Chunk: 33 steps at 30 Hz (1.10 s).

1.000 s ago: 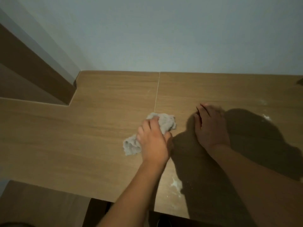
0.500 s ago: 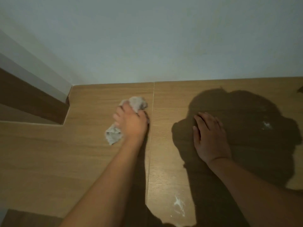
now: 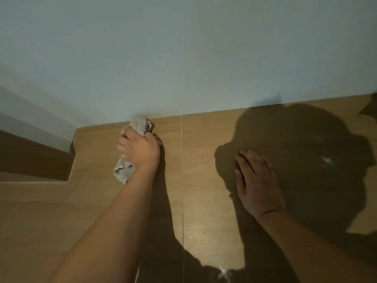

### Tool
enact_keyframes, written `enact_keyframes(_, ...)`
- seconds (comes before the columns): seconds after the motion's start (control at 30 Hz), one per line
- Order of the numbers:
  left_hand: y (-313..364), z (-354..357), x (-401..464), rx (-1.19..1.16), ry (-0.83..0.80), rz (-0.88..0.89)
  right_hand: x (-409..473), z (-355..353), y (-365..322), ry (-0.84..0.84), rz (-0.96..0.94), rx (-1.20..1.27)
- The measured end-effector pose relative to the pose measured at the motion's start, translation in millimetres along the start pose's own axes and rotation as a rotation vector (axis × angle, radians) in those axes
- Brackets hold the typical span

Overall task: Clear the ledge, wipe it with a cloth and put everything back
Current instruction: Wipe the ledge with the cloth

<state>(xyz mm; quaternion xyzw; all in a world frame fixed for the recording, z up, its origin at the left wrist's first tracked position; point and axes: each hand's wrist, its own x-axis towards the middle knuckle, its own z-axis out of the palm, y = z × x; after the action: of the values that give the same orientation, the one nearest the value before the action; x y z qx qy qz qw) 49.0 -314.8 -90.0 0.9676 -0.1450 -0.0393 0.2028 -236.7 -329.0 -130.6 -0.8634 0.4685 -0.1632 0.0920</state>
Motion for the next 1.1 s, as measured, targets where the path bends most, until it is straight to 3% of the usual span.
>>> enact_keyframes(0.2, 80, 41, -84, -0.047, -0.233, 0.42, -1, -2, -1, -0.046, 0.016, -0.012)
enact_keyframes(0.33, 71, 26, -84, -0.137, -0.446, 0.702, 0, -4, 0, -0.047, 0.015, -0.002)
enact_keyframes(0.5, -2, -16, -84, -0.231, -0.222, 0.468, 1, -1, 1, -0.036, 0.01, -0.007)
enact_keyframes(0.6, -54, -29, -105, -0.176, -0.186, 0.372, 2, 0, 0, -0.018, 0.008, 0.004)
enact_keyframes(0.77, -56, -7, -174, -0.111, -0.231, 0.456, 1, 2, 2, -0.015, -0.006, 0.022)
enact_keyframes(0.9, -49, -11, -177, -0.106, -0.269, 0.477, 0, 3, 4, -0.031, -0.009, 0.063)
enact_keyframes(0.97, -59, -30, -175, -0.16, -0.256, 0.43, 2, -1, 4, -0.056, 0.018, 0.141)
enact_keyframes(1.1, -117, -79, -206, -0.179, -0.073, 0.247, -6, -25, 14, -0.154, 0.011, 0.308)
